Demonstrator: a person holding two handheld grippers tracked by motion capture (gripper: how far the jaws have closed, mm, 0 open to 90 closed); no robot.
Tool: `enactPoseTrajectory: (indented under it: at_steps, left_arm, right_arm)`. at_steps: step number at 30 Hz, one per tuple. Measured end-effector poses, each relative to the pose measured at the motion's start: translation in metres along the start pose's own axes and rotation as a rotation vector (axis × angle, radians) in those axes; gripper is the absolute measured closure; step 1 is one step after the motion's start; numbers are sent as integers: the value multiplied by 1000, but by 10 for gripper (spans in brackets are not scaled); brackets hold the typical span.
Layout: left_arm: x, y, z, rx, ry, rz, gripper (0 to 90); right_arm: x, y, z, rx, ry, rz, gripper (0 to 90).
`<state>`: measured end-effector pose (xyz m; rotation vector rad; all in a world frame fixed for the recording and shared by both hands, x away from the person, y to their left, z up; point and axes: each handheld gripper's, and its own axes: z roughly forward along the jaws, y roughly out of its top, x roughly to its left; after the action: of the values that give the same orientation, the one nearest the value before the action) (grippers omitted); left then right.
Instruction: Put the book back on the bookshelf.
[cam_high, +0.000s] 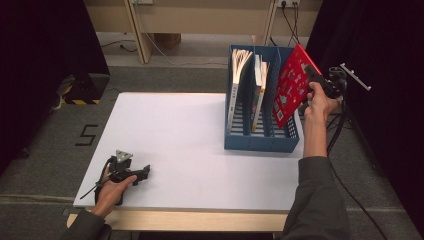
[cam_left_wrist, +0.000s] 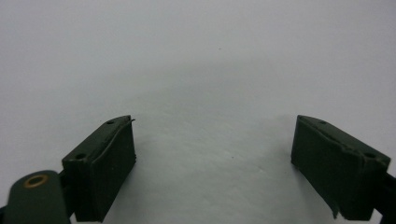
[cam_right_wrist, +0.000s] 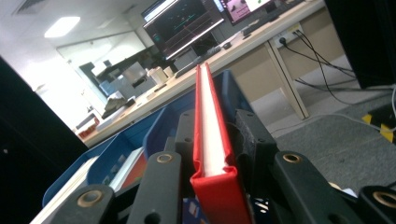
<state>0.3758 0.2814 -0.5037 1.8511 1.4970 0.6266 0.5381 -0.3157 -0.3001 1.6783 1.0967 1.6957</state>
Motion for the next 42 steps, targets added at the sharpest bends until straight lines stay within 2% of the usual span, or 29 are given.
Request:
enactPoseTrajectory:
  at_steps: [1,6,10,14,20,22,24,25,27,30,32,37,42]
  left_arm:
    - [0,0,0,1,1,2,127]
    - [0,0,0,0,-1,1,126]
    - [0,0,0,1,-1,1,125]
    - [0,0,0,1,-3,0,125]
    - [0,0,0,1,-2,2,124]
    - [0,0,0,1,-2,1,124]
    - [0,0,0,0,-2,2,124]
    - [0,0,0,1,-2,2,124]
    - [0,0,0,1,-2,2,123]
    - [0,0,0,1,-2,3,122]
    - [0,0,0,1,-3,2,122]
    - [0,0,0,1,-3,3,122]
    - [0,0,0,1,-4,3,120]
  right_arm:
    - [-3,1,-1,2,8,18,722]
    - [-4,-1,-2,-4,12,-17,725]
    - [-6,-6,-9,-4,20,-26,727]
    - [-11,-10,-14,-12,29,-13,722]
    - [-12,-18,-23,-11,30,-33,726]
    - [-14,-22,-23,23,18,-45,722]
    - [-19,-34,-19,62,-6,-41,713]
    - [-22,-37,-18,33,4,-31,713]
    - [-26,-40,-18,23,22,-27,714]
    - [-22,-38,-20,45,19,-41,713]
    - [-21,-39,-19,47,25,-33,707]
    - [-14,-45,-20,59,71,-22,689]
    - [-4,-52,-21,75,94,-46,667]
